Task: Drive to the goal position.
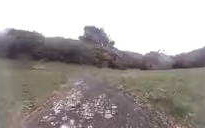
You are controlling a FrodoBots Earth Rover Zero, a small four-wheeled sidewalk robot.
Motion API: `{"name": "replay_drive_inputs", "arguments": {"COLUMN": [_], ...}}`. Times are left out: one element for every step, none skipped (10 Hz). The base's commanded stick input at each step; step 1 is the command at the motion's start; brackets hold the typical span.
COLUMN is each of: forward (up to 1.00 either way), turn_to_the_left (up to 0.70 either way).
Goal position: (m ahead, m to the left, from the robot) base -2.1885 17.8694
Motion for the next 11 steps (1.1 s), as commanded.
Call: {"name": "replay_drive_inputs", "arguments": {"forward": [0.70, 0.70, 0.70, 0.70, 0.70, 0.70, 0.70, 0.70, 0.70, 0.70, 0.70], "turn_to_the_left": [0.00, 0.00, 0.00, 0.00, 0.00, 0.00, 0.00, 0.00, 0.00, 0.00, 0.00]}}
